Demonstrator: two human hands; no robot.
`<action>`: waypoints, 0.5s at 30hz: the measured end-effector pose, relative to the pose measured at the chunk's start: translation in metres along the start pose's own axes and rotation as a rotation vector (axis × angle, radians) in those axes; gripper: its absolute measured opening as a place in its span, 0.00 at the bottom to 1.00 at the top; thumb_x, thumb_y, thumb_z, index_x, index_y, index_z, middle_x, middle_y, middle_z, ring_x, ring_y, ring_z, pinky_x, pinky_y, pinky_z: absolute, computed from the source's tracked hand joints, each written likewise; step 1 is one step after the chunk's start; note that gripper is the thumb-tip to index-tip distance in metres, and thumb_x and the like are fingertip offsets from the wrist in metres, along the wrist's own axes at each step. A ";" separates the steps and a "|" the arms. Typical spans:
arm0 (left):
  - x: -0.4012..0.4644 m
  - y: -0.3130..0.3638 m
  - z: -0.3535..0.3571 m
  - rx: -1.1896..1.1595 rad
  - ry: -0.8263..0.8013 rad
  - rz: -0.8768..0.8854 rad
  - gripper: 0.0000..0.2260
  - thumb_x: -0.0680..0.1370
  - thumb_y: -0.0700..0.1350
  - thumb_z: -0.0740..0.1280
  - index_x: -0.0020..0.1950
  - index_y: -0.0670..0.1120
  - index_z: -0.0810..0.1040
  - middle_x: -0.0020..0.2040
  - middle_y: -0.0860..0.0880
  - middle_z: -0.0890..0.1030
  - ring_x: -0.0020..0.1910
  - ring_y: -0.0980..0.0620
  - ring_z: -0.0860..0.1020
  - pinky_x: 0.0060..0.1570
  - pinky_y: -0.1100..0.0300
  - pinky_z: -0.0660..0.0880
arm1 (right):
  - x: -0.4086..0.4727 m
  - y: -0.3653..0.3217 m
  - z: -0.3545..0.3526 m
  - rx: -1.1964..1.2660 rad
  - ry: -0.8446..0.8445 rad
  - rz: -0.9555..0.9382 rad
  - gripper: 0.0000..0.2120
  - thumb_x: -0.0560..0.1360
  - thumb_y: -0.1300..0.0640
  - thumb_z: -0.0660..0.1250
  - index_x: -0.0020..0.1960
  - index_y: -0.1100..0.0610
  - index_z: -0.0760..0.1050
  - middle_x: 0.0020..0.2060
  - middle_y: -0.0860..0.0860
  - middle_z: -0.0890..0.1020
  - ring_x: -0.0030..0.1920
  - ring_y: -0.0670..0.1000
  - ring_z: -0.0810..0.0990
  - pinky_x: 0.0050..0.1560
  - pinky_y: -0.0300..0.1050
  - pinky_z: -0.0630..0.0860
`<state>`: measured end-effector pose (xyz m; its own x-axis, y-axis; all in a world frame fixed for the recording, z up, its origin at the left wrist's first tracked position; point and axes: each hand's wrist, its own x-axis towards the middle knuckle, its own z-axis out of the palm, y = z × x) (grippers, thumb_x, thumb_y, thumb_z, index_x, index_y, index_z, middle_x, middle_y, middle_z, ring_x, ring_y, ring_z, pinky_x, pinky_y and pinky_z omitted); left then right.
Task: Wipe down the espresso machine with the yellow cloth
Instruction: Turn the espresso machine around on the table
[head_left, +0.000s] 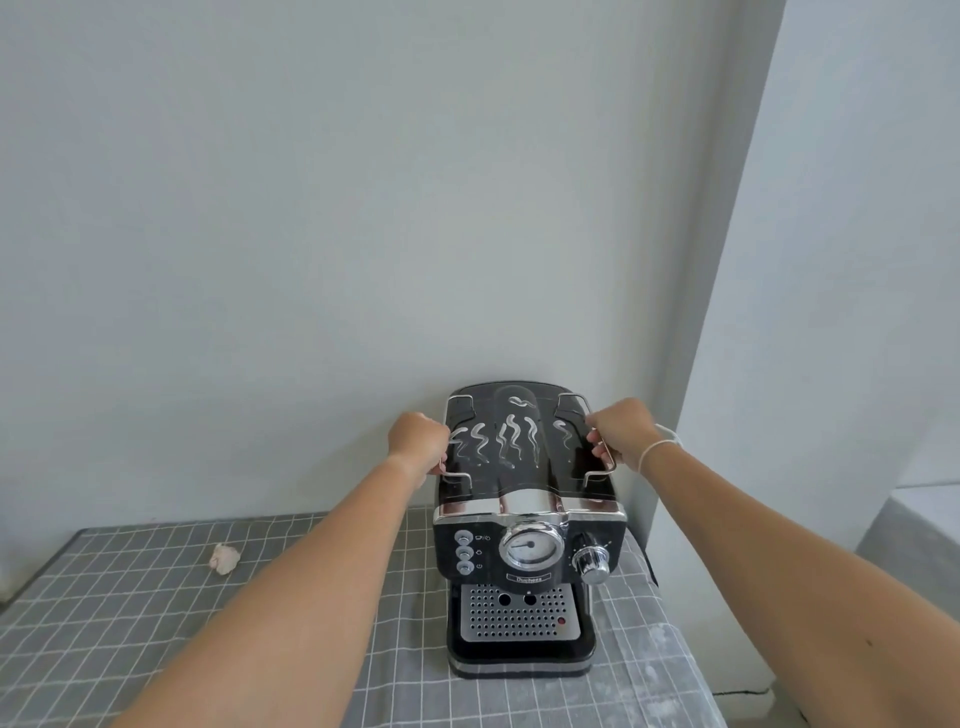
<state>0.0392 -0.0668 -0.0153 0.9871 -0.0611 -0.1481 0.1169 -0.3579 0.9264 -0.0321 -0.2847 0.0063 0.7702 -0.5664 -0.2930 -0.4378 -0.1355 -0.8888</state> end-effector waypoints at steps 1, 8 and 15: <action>0.002 -0.001 0.001 -0.003 -0.001 -0.006 0.07 0.75 0.33 0.58 0.38 0.39 0.72 0.29 0.43 0.71 0.25 0.48 0.68 0.26 0.62 0.68 | -0.001 -0.001 -0.001 0.003 -0.014 0.011 0.11 0.77 0.67 0.58 0.36 0.64 0.70 0.28 0.56 0.72 0.22 0.51 0.68 0.16 0.32 0.65; 0.013 0.003 -0.005 0.000 -0.059 -0.001 0.06 0.75 0.32 0.56 0.43 0.39 0.71 0.28 0.46 0.67 0.25 0.50 0.63 0.24 0.63 0.62 | -0.009 -0.006 0.000 0.057 -0.047 0.012 0.12 0.78 0.69 0.55 0.36 0.65 0.70 0.28 0.58 0.72 0.23 0.53 0.70 0.16 0.35 0.71; 0.032 0.013 -0.032 0.091 -0.152 0.015 0.10 0.76 0.30 0.55 0.40 0.39 0.72 0.27 0.48 0.66 0.21 0.54 0.60 0.19 0.67 0.56 | -0.032 -0.008 0.018 0.141 -0.093 0.036 0.08 0.78 0.69 0.57 0.54 0.70 0.72 0.32 0.59 0.77 0.20 0.51 0.78 0.20 0.39 0.76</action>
<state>0.0759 -0.0432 0.0033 0.9600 -0.2043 -0.1915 0.0851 -0.4384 0.8947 -0.0451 -0.2512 0.0167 0.7975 -0.4906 -0.3510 -0.4015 0.0027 -0.9159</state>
